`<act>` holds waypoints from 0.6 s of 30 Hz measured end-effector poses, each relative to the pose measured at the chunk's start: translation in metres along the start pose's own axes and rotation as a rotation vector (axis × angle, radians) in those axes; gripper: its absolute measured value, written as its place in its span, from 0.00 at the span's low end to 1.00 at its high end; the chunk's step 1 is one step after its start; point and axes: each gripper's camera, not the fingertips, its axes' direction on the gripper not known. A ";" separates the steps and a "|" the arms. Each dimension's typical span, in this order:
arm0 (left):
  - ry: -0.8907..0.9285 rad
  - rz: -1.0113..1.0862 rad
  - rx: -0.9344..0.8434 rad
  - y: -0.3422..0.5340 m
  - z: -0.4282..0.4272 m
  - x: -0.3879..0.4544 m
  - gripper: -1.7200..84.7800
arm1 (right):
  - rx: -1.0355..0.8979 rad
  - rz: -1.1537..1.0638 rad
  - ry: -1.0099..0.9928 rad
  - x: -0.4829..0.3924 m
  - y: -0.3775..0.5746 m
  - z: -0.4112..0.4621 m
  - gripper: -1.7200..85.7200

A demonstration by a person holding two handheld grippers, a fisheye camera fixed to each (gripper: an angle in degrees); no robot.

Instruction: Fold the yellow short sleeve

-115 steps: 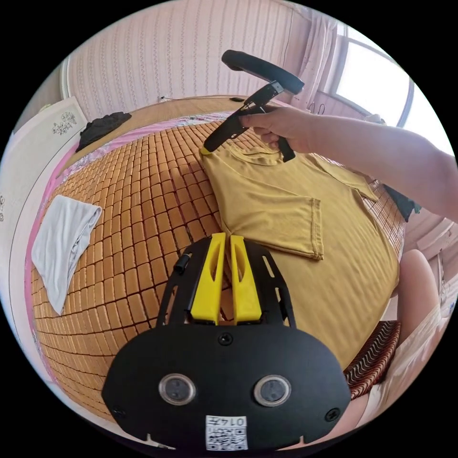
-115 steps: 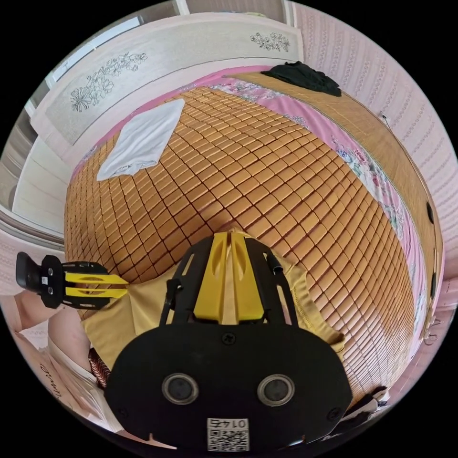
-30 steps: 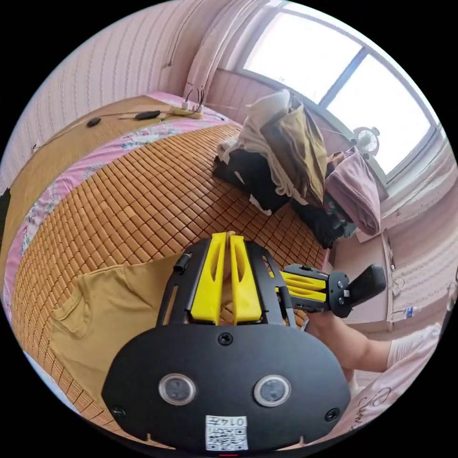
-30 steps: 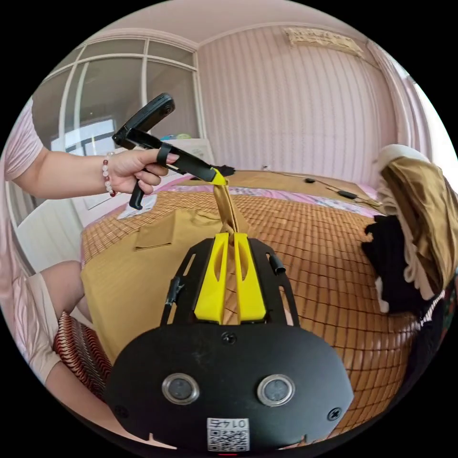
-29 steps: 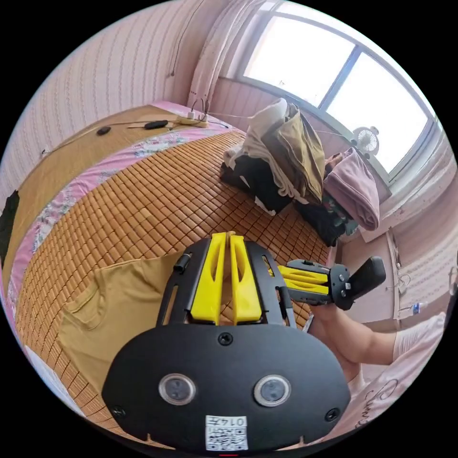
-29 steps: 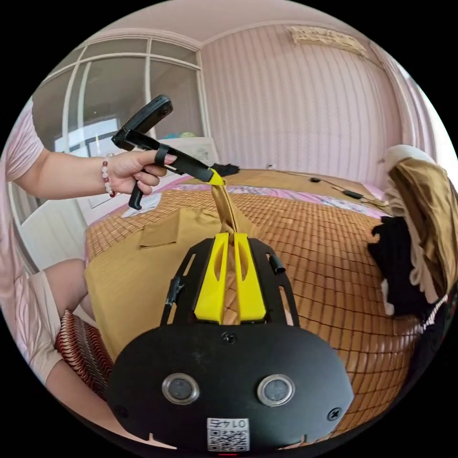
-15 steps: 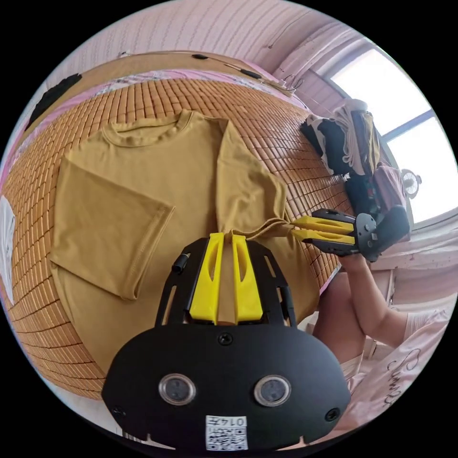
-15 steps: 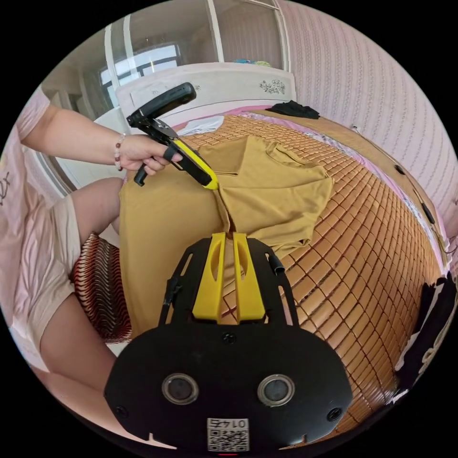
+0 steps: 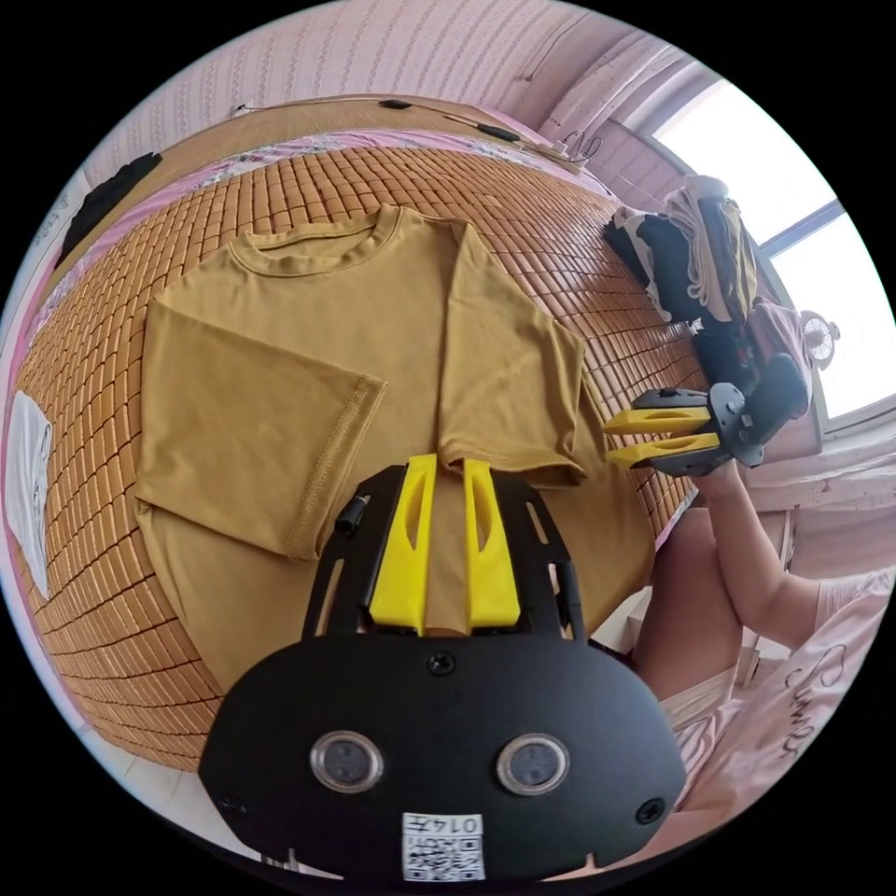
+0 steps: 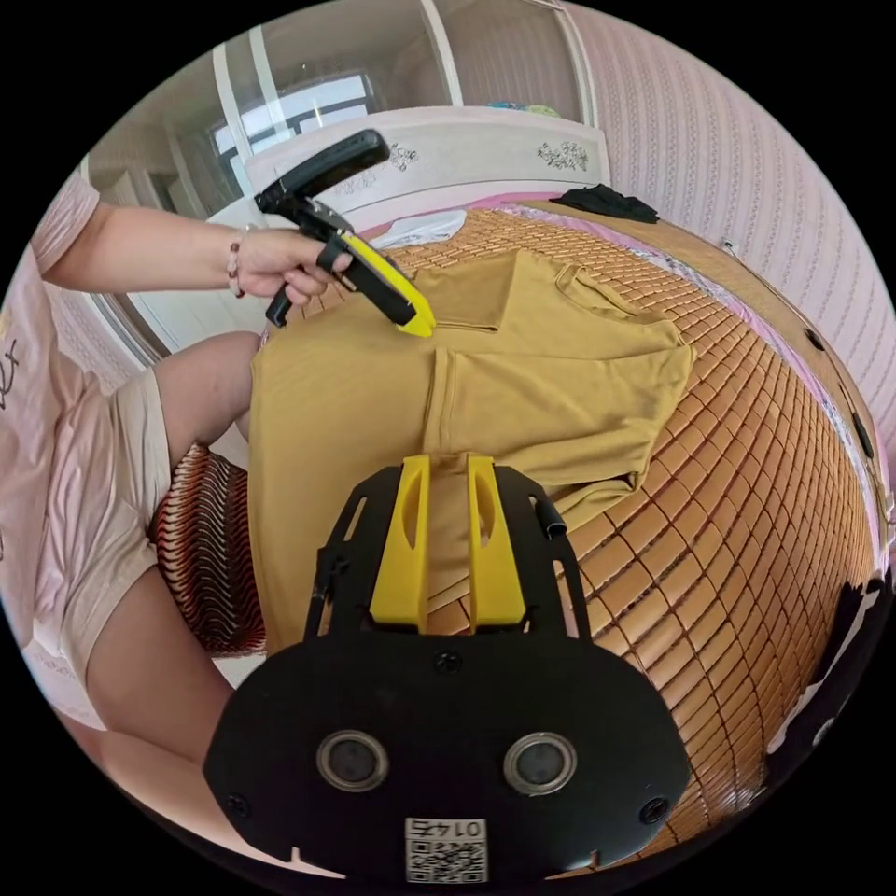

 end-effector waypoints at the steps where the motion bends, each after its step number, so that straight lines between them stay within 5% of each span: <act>1: 0.000 -0.015 0.002 0.001 -0.004 -0.004 0.10 | -0.026 -0.018 -0.008 -0.004 -0.004 0.006 0.09; 10: 0.019 -0.033 -0.002 -0.013 0.008 -0.007 0.09 | 0.062 0.054 -0.005 0.002 -0.009 -0.003 0.08; 18: 0.042 0.077 0.079 -0.077 -0.010 0.002 0.08 | 0.115 0.273 0.463 0.012 -0.005 -0.011 0.14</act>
